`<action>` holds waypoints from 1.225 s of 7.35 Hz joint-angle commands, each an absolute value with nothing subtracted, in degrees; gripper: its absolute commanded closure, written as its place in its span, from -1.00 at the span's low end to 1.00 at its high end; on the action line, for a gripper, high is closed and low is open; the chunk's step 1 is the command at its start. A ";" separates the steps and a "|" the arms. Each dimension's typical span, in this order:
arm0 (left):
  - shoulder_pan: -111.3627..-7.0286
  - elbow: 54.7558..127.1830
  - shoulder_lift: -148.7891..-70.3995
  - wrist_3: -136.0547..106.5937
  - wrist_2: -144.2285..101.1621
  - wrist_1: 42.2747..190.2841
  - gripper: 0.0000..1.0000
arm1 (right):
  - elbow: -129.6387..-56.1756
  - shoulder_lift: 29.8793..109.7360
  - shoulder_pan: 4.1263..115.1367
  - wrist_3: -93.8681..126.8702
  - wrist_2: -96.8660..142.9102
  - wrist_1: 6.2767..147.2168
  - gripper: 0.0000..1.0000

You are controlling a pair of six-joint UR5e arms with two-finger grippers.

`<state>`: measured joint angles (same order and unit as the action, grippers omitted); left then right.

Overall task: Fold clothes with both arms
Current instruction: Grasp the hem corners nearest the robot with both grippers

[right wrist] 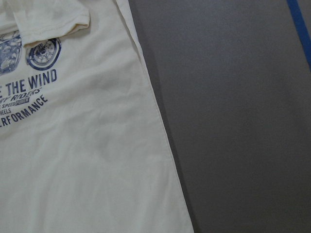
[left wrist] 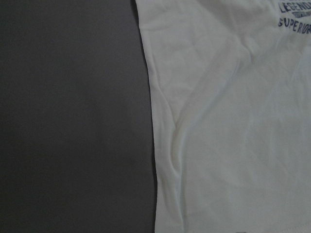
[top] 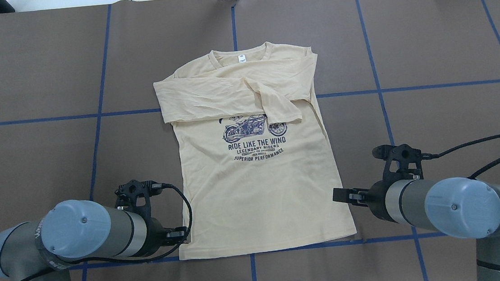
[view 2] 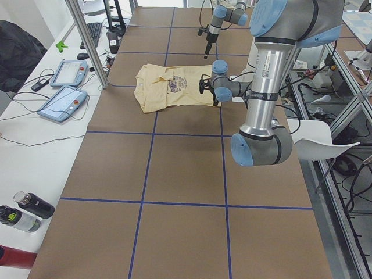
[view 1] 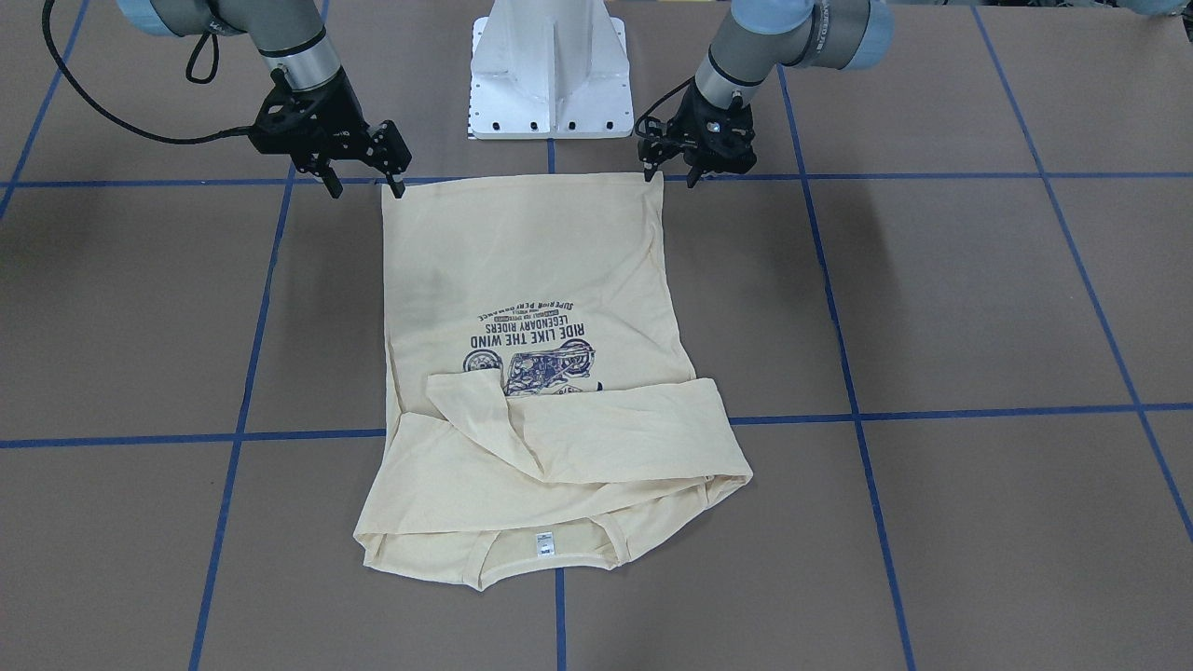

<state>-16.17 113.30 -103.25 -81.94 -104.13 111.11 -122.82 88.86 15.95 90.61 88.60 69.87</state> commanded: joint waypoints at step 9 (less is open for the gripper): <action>-12.22 110.92 -104.59 -82.79 -104.59 111.45 0.04 | -122.78 88.68 16.00 90.62 88.68 69.87 -1.00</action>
